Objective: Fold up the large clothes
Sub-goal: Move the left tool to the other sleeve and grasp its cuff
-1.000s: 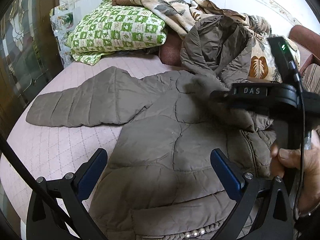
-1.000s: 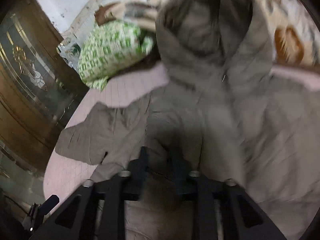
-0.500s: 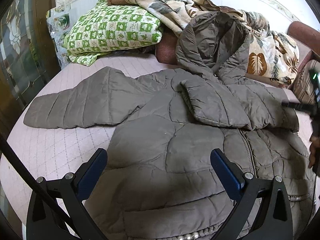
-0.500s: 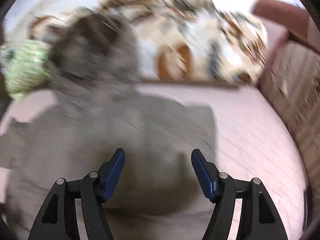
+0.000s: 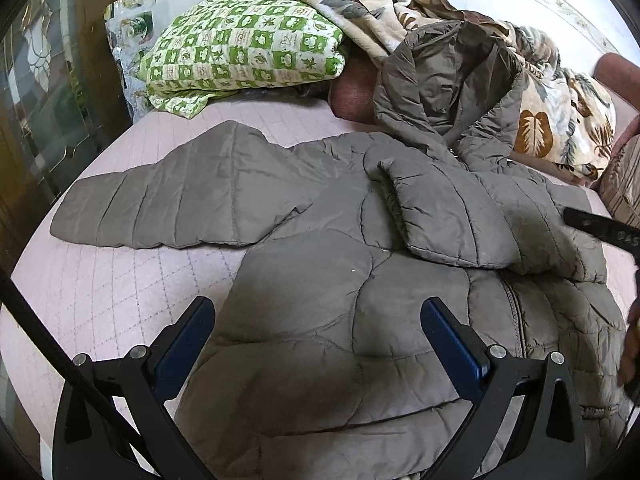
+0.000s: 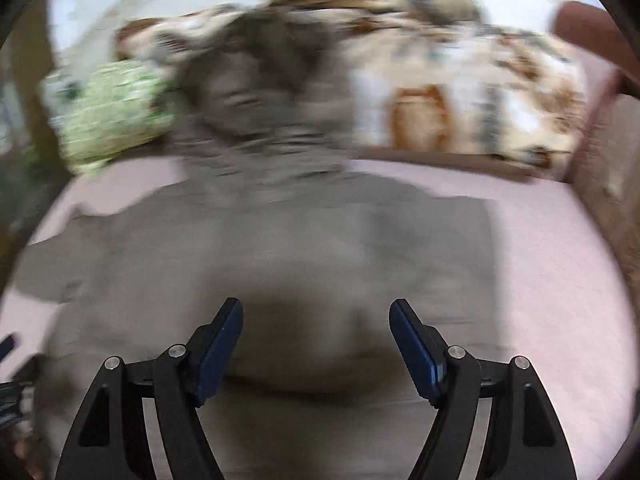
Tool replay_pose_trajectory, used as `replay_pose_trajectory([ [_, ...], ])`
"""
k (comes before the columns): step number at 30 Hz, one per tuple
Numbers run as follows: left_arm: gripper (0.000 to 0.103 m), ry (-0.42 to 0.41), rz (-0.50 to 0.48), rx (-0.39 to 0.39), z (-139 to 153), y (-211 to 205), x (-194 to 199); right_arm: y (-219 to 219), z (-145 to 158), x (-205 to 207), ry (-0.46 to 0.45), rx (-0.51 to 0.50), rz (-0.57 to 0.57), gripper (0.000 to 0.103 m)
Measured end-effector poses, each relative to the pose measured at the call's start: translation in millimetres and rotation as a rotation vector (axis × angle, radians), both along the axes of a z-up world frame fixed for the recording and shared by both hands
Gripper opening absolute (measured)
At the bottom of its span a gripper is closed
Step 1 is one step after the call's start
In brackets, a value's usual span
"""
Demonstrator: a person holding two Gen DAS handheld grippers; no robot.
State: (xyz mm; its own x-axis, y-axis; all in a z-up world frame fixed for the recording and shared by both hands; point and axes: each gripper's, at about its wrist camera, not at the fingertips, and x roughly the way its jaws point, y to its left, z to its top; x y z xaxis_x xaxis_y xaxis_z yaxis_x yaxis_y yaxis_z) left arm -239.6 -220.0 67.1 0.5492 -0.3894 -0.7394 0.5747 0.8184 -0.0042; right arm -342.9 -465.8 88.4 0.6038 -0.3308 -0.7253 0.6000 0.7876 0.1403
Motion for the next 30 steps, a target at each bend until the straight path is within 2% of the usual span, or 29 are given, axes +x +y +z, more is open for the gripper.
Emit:
replay_pose_trajectory([
  [5,0.103,-0.004,0.019,-0.006,3.1,9.0,5.7,42.2,-16.8,57.5,0.037,0.044,0.110,0.079],
  [9,0.103,0.009,0.046,-0.022,6.1,22.0,19.9,55.6,-53.5,92.9,0.180,0.074,0.147,0.082],
  [11,0.103,0.016,0.062,-0.039,9.4,32.7,29.2,62.0,-48.0,81.6,0.156,0.057,0.154,0.082],
  [14,0.103,0.011,0.103,-0.061,14.5,52.2,44.2,66.9,-25.1,51.9,0.052,0.097,0.181,0.082],
  [19,0.103,0.033,0.209,-0.102,17.2,102.5,84.1,94.5,8.0,-12.8,-0.049,0.019,0.229,0.082],
  [22,0.103,0.067,0.274,-0.160,16.6,141.0,113.9,102.5,7.6,-45.1,-0.108,-0.018,0.203,0.083],
  [25,0.101,0.121,0.364,-0.229,12.4,184.9,146.4,91.8,1.7,-54.5,-0.103,0.029,0.191,0.083],
  [27,0.077,0.172,0.419,-0.291,5.5,215.9,171.1,86.3,3.1,-56.2,-0.108,0.019,0.183,0.083],
  [29,0.064,0.231,0.480,-0.353,-3.7,246.4,196.3,82.3,7.2,-59.5,-0.130,0.026,0.186,0.083],
  [30,0.061,0.256,0.506,-0.393,-8.4,260.5,205.5,80.7,8.8,-60.6,-0.145,0.033,0.189,0.083],
])
